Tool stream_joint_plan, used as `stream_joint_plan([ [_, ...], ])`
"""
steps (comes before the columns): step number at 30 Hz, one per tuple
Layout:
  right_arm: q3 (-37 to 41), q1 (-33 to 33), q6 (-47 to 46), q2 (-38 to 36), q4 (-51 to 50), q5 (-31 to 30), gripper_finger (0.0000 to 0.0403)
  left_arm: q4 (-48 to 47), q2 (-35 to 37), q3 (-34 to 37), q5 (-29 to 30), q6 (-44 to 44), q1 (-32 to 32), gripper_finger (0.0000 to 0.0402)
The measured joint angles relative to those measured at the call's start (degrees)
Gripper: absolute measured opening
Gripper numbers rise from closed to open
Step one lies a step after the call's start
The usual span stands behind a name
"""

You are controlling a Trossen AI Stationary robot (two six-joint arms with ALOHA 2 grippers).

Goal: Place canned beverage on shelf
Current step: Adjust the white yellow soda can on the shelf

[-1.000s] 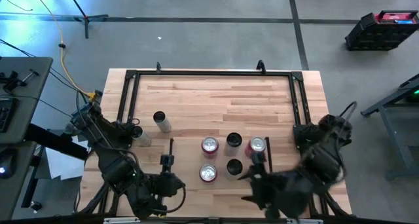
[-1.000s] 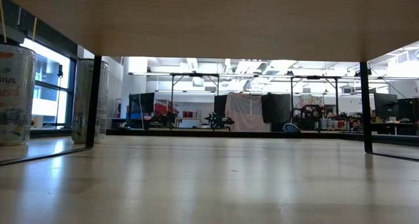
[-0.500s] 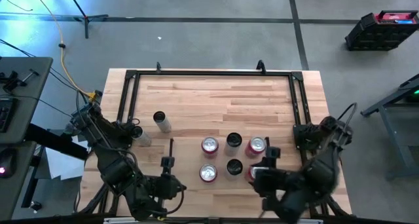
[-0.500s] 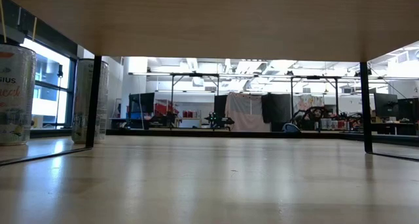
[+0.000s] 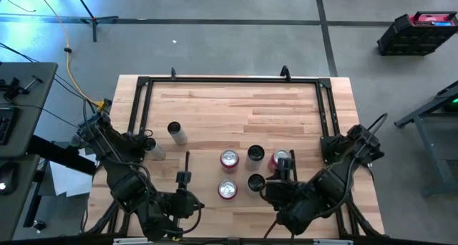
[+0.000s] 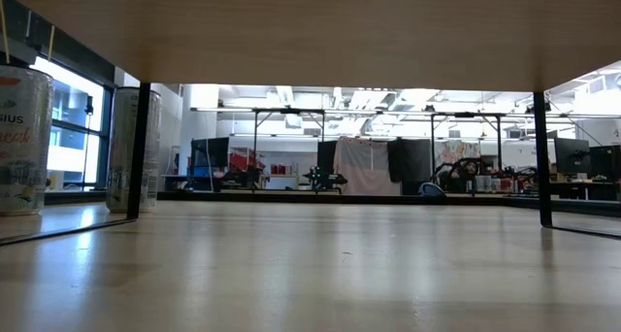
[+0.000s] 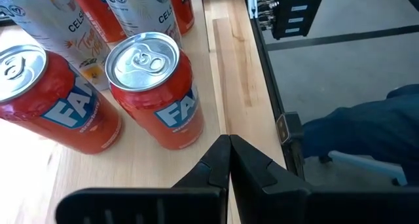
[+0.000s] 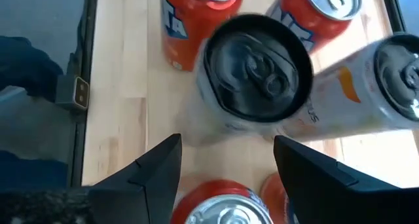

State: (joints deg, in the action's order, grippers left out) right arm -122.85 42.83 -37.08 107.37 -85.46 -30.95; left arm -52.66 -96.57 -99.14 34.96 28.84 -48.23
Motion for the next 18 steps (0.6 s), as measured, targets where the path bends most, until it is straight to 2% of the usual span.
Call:
stream_joint_plan([
  [18,0.0,-0.1,5.0,0.0,3.6,0.0,0.0228,0.0,0.0,0.0,0.0,-0.1,0.0,0.0000],
])
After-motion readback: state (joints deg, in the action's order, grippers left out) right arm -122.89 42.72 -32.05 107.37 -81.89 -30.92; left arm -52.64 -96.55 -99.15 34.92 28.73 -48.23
